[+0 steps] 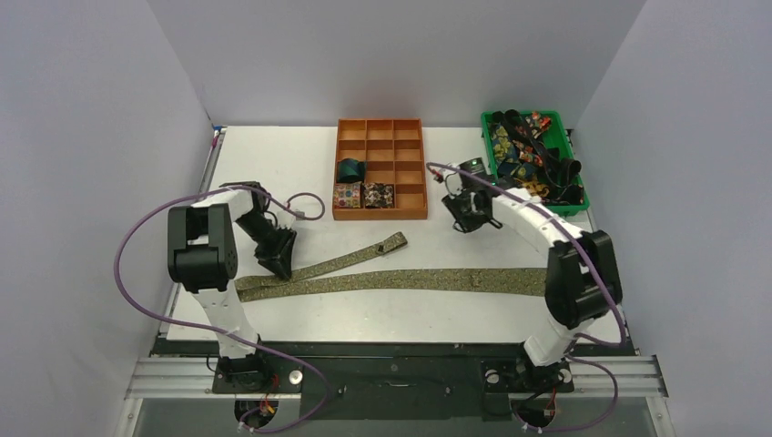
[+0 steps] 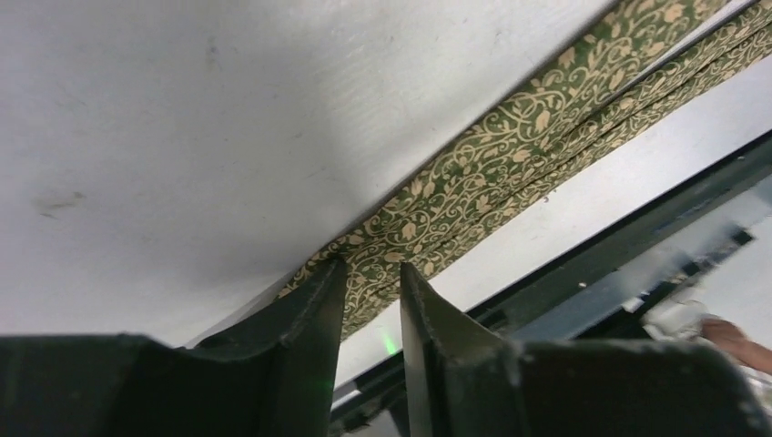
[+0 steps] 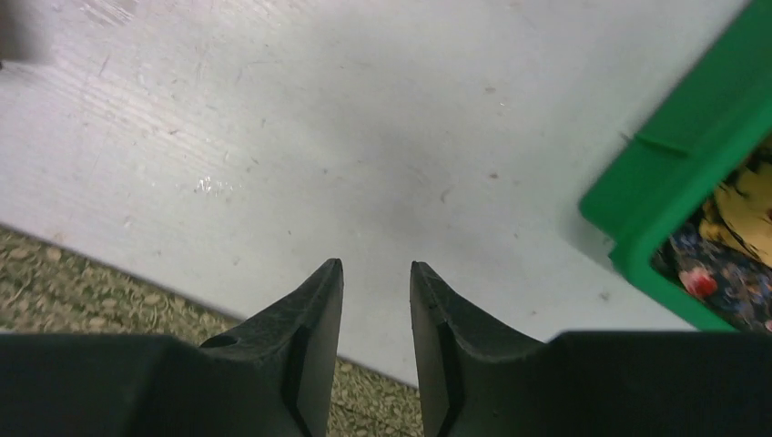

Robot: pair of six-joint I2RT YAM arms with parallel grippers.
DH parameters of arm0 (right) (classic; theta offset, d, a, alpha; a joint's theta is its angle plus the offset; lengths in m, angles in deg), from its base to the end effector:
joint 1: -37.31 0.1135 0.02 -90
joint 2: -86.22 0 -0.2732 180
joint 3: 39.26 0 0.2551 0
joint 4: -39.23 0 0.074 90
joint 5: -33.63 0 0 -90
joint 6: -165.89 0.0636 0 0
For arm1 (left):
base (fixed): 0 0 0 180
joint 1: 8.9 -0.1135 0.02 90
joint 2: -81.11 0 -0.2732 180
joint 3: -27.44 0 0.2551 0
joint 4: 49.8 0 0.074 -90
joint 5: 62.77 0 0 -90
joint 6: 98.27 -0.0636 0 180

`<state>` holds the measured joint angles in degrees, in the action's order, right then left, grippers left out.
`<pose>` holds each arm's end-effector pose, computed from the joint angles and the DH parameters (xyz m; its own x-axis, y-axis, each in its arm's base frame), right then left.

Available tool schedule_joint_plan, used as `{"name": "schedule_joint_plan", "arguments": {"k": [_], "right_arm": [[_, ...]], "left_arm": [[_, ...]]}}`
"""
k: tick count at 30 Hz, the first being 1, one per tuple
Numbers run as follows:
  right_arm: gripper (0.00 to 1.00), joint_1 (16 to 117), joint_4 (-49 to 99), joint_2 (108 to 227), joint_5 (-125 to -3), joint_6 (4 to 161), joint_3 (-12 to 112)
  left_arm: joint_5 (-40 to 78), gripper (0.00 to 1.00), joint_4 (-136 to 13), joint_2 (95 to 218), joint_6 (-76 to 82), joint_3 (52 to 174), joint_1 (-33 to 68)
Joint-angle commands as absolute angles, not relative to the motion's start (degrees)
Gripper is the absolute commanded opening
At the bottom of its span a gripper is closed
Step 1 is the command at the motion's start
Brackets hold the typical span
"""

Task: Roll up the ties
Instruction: Flatten out the tie at the center of the board.

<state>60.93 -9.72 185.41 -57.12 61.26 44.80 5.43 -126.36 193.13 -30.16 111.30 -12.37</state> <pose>0.3387 0.1490 0.1929 -0.6948 -0.5795 -0.4259 -0.6009 0.7932 -0.0990 0.3144 -0.0046 0.1177 -0.9519 0.2891 0.1019 0.2204 0.8765 -0.4280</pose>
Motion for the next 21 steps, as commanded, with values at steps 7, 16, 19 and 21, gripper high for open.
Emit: {"name": "schedule_joint_plan", "arguments": {"k": [7,16,19,21], "right_arm": [[0.35,63.8,-10.92,172.07,-72.77,61.38,44.11],[0.35,78.97,-0.05,183.96,-70.81,69.11,50.16],[0.35,82.04,2.91,187.99,-68.89,69.28,51.61],[0.35,83.64,4.05,190.05,-66.62,68.41,51.95]], "left_arm": [[4.63,0.25,-118.53,185.16,-38.3,113.61,-4.67],[-5.17,0.25,-117.84,189.36,-31.9,112.12,-6.34],[-4.49,0.2,-117.72,192.49,-30.77,112.54,-6.44],[-3.27,0.15,-118.13,194.67,-30.32,112.98,-6.52]]}}
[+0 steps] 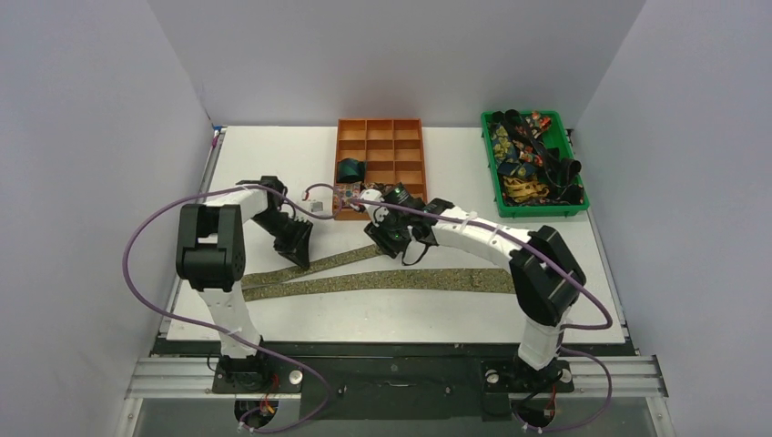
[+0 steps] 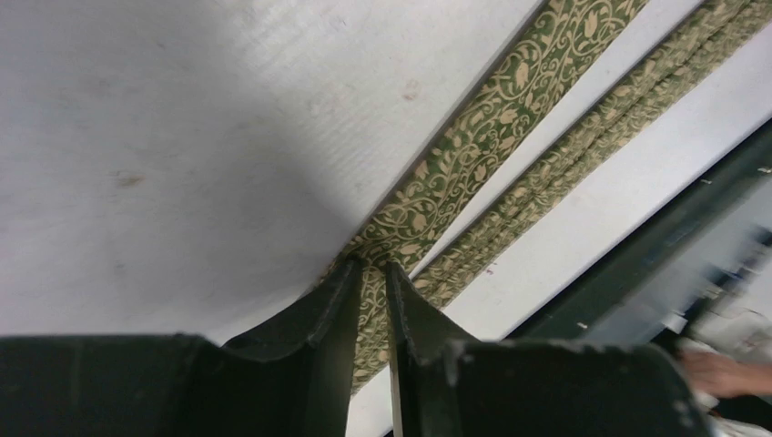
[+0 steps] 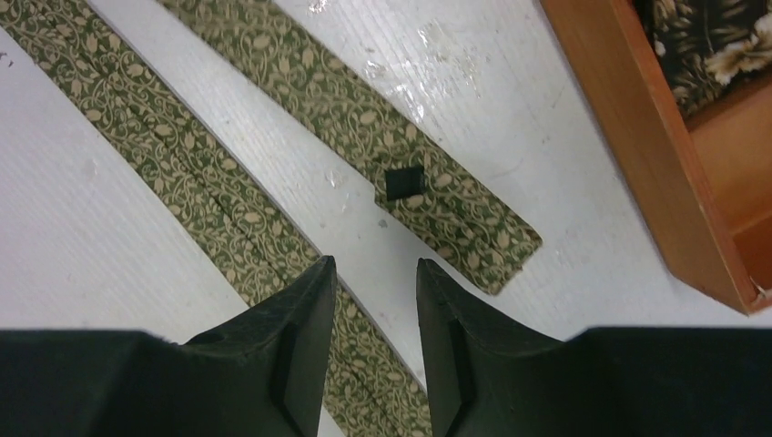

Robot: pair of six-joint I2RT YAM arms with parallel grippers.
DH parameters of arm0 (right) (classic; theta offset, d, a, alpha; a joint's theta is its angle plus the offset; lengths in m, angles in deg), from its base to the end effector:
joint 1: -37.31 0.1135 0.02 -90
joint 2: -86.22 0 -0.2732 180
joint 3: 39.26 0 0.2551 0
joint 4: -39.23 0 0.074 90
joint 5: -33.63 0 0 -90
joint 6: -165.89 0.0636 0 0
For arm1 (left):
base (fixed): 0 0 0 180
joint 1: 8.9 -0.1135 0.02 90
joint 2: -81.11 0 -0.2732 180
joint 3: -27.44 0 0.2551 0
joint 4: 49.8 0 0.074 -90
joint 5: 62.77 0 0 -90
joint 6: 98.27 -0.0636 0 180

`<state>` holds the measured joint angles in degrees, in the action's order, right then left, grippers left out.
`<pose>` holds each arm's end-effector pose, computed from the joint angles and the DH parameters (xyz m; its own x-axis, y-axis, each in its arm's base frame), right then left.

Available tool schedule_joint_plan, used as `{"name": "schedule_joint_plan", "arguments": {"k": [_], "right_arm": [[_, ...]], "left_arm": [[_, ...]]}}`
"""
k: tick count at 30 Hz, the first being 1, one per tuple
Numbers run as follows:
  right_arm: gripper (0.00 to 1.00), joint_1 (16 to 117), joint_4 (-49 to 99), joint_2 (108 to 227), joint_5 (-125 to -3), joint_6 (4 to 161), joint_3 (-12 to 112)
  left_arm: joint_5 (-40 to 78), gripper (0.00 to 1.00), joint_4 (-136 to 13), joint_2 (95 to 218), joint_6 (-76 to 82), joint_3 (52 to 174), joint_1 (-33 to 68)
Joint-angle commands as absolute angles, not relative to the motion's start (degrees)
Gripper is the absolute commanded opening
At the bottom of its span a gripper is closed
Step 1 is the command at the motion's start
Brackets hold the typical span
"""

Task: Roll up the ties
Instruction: Flatten out the tie at the center of the board.

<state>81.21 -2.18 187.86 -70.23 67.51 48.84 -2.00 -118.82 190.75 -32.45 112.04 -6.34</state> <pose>0.2784 0.2891 0.2102 -0.4710 -0.6496 -0.5967 -0.8501 0.5150 0.1103 0.3321 -0.0459 0.1337 -0.9072 0.3984 -0.1349 0.4122 0.7785 -0.4734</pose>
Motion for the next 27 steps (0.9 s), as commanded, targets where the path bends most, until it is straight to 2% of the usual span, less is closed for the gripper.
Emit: {"name": "schedule_joint_plan", "arguments": {"k": [1,11,14,15,19,27], "right_arm": [[0.35,84.47,4.25,190.69,-65.15,68.02,51.95],[0.34,84.93,7.97,196.99,-44.53,66.28,48.02],[0.27,84.15,7.48,197.45,-41.74,66.51,47.57],[0.22,83.48,6.74,197.76,-41.72,66.67,47.74],[0.0,80.67,4.4,196.85,-44.96,67.62,48.41],[0.0,68.76,-1.52,186.99,-67.4,72.2,46.12]], "left_arm": [[-2.83,0.13,-118.19,195.65,-30.3,113.05,-6.53],[6.4,0.09,-118.76,197.34,-33.78,112.29,-6.96],[7.13,0.08,-118.98,197.8,-34.69,112.82,-7.37],[7.37,0.08,-119.09,197.94,-34.92,112.97,-7.43],[8.11,0.08,-119.52,198.48,-35.65,113.76,-7.79],[9.87,0.08,-119.04,198.29,-37.51,113.05,-8.03]]}}
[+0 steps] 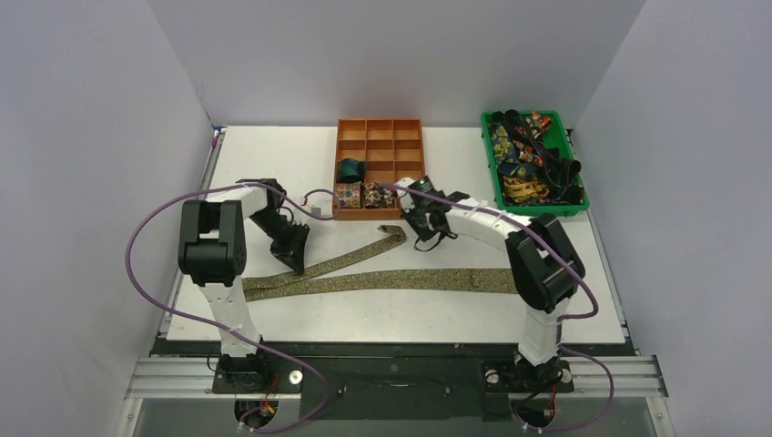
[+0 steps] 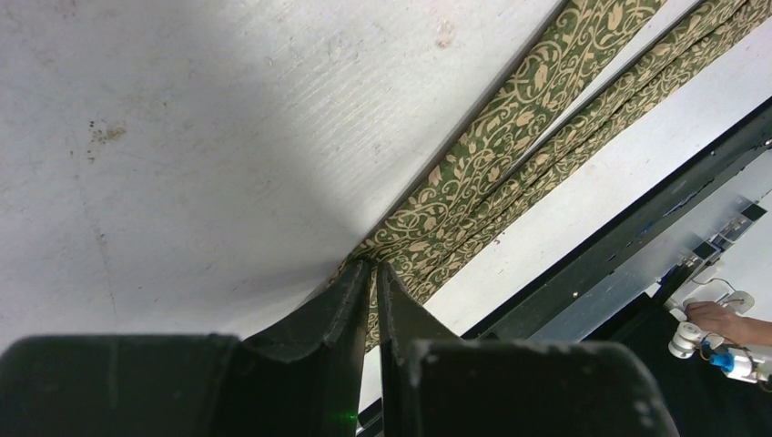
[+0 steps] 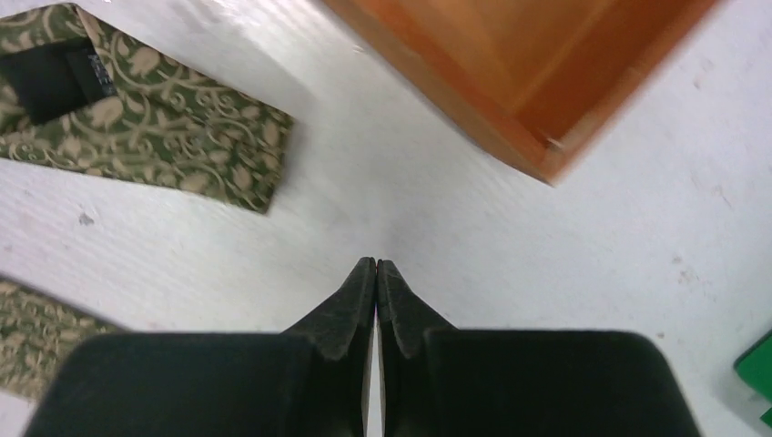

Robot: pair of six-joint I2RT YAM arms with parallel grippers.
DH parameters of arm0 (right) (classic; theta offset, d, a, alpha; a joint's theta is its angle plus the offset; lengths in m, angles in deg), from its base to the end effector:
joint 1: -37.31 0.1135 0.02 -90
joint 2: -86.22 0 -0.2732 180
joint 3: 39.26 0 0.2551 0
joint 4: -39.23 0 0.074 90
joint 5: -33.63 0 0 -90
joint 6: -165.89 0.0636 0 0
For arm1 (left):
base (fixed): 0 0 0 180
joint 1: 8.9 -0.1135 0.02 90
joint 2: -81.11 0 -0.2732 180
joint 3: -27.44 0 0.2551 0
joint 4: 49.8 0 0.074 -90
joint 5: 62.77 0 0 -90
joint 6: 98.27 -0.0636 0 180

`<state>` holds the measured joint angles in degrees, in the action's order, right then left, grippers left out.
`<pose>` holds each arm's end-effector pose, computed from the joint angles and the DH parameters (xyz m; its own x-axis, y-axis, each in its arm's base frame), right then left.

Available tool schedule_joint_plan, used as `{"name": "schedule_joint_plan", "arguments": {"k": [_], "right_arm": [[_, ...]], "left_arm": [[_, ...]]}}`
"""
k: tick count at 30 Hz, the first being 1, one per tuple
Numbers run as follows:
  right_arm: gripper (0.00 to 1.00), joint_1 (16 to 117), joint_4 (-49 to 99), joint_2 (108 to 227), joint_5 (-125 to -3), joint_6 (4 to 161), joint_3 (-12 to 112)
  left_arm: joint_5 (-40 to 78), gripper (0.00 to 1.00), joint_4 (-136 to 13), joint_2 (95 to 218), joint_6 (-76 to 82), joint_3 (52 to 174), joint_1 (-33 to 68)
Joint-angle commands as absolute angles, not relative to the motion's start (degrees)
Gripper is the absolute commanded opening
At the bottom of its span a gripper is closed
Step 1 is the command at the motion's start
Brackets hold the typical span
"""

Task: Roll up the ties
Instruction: Flatten out the tie at the center of the board.

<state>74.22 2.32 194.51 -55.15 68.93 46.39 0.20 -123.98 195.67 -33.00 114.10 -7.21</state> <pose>0.3294 0.2457 0.1561 -0.6125 -0.6116 -0.5008 -0.6710 0.7372 -0.0796 0.3307 -0.0387 0.1149 -0.9166 0.3999 0.0042 0.3464 0.7992 -0.4912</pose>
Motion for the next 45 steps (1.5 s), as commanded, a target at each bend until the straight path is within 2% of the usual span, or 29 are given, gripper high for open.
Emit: {"name": "schedule_joint_plan", "arguments": {"k": [1,4,6,7,8,9,11,15,22,27,29,30,33,37,45], "right_arm": [[0.0,66.6,-2.98,186.61,-69.44,72.42,45.96],[0.0,64.04,-1.43,182.32,-75.66,72.17,43.08],[0.15,64.69,1.83,179.48,-75.28,72.23,41.38],[0.31,66.13,3.55,178.95,-74.79,72.54,41.13],[0.4,67.06,3.91,178.63,-73.21,72.63,41.68],[0.56,69.27,4.29,179.17,-72.57,72.48,42.11],[0.7,73.21,4.69,180.41,-69.74,70.92,44.08],[0.73,81.08,6.74,185.15,-60.66,68.33,46.59],[0.7,84.89,9.72,194.09,-53.28,66.49,50.22],[0.62,84.43,11.07,197.79,-46.46,65.45,49.62],[0.49,83.89,10.86,198.53,-45.49,65.44,49.48],[0.39,83.54,10.22,198.85,-45.94,66.0,49.75],[0.16,81.75,8.8,197.71,-48.37,68.68,49.81],[0.0,78.92,7.06,192.47,-53.46,72.23,47.96],[0.0,68.95,6.39,182.45,-71.78,84.77,41.34]], "left_arm": [[9.97,0.08,-119.0,198.12,-37.99,113.04,-8.03],[10.33,0.09,-118.23,196.82,-38.76,113.01,-7.76],[10.48,0.09,-118.32,196.66,-39.1,113.09,-7.45],[10.53,0.09,-118.62,196.76,-39.07,113.14,-7.39],[10.48,0.09,-118.7,196.99,-39.17,113.07,-7.3],[10.45,0.09,-118.78,197.1,-39.23,112.86,-7.25],[10.51,0.09,-118.48,197.13,-39.15,112.39,-7.28],[10.15,0.09,-118.2,196.87,-38.95,112.09,-7.32],[9.9,0.09,-117.82,196.76,-38.9,111.78,-7.39],[9.86,0.09,-117.73,196.48,-39.2,111.55,-7.4],[9.91,0.09,-117.72,196.44,-39.39,111.51,-7.45],[10.07,0.09,-117.72,196.47,-39.47,111.46,-7.49],[10.31,0.09,-117.72,196.55,-39.78,111.38,-7.67],[10.82,0.09,-117.48,196.55,-40.16,111.04,-8.08],[7.89,0.09,-117.33,192.44,-41.44,112.35,-8.28]]}}
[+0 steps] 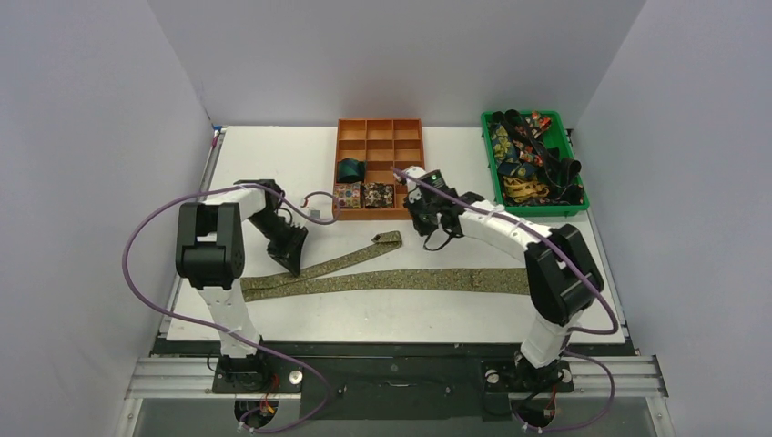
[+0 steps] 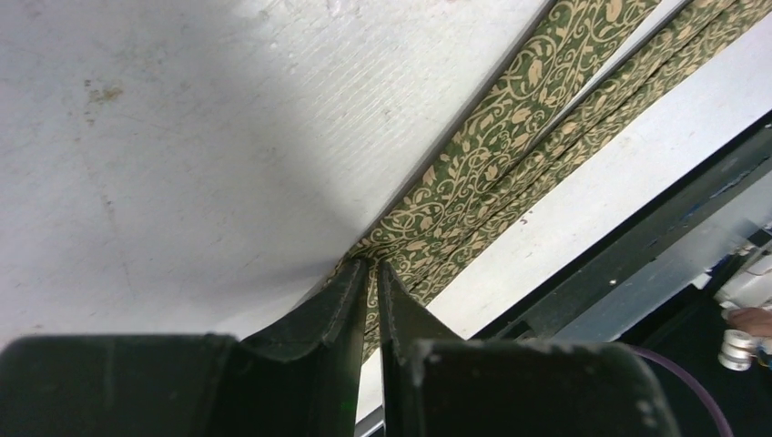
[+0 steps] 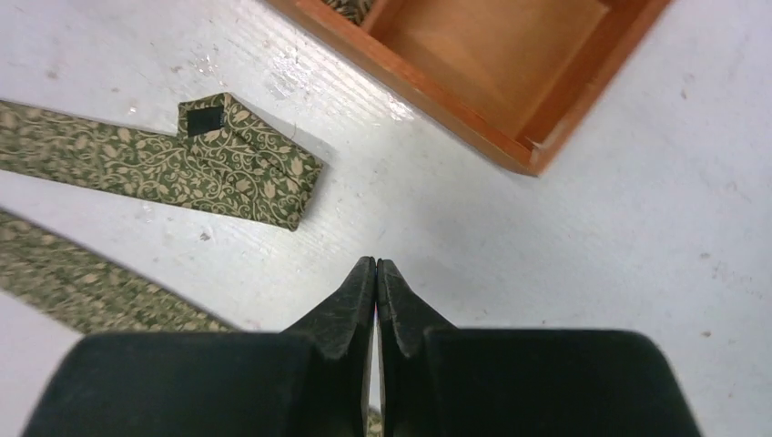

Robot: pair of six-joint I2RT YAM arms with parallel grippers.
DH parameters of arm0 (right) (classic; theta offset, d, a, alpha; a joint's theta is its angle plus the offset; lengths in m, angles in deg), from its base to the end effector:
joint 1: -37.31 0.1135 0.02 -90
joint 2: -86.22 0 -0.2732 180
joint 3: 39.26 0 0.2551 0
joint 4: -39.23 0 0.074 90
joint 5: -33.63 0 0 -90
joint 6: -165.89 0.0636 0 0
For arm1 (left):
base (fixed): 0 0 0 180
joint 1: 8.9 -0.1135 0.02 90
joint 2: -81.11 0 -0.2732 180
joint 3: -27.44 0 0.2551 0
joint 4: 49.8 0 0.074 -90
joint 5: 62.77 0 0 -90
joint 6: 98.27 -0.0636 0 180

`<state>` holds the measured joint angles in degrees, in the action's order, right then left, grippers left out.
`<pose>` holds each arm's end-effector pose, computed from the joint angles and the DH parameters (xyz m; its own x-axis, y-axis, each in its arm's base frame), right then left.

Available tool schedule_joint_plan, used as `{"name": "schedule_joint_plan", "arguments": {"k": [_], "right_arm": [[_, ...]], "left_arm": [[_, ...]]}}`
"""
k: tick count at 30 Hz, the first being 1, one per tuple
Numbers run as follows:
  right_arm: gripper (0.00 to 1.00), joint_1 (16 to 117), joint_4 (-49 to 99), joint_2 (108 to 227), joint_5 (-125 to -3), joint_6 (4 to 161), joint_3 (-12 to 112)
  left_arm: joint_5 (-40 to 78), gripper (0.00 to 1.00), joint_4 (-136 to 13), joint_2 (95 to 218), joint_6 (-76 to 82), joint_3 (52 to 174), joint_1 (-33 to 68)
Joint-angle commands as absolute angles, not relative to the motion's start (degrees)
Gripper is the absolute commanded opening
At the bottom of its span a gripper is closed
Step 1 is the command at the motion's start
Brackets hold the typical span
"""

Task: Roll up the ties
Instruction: Flatten out the tie at the center of the board.

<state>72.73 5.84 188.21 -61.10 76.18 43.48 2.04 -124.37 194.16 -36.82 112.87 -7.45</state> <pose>0.3237 0.2367 0.1874 -0.6509 -0.4567 -0.6065 -0.6151 0.7855 0.0686 0.3244 -0.0353 0.1180 -0.8903 0.4552 -0.0134 0.4082 0.7848 -0.4664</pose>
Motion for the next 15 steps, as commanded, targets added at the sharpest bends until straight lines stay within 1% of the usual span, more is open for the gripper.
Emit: {"name": "schedule_joint_plan", "arguments": {"k": [1,2,3,4,5,6,7,8,10,12,15], "right_arm": [[0.0,67.04,6.38,181.97,-74.83,85.65,40.8],[0.0,66.28,6.4,181.08,-76.54,87.07,39.51],[0.0,64.73,6.39,180.49,-79.49,87.59,38.87],[0.0,64.12,5.83,179.15,-81.18,87.89,37.54],[0.0,63.31,5.1,178.43,-81.52,87.56,36.96],[0.05,63.01,3.53,176.88,-82.21,86.19,35.81],[0.07,62.33,2.8,176.06,-82.47,84.79,35.18],[0.13,61.95,1.49,174.38,-82.58,84.12,33.89],[0.19,60.62,-0.09,172.18,-83.05,82.41,32.08],[0.22,58.71,-1.36,170.34,-83.56,81.24,30.63],[0.23,54.89,-4.45,168.1,-84.01,78.13,29.66]], "left_arm": [[6.88,0.11,-117.65,190.61,-42.47,112.73,-8.24],[4.78,0.13,-117.81,189.47,-42.94,113.08,-8.1],[3.97,0.2,-117.64,186.68,-44.05,113.23,-7.93],[2.28,0.24,-117.33,185.31,-44.62,113.53,-7.3],[1.44,0.35,-117.22,182.5,-45.74,113.72,-6.92],[0.19,0.45,-116.36,181.07,-46.03,114.1,-5.81],[-0.44,0.5,-115.64,178.45,-46.16,114.17,-5.07],[-1.26,0.64,-113.07,177.06,-45.94,113.64,-3.44],[-1.48,0.77,-107.48,173.59,-45.42,111.6,0.37],[-1.23,0.79,-101.64,171.81,-45.66,109.11,4.72],[-1.7,0.78,-96.16,174.15,-46.81,108.37,10.63]]}}
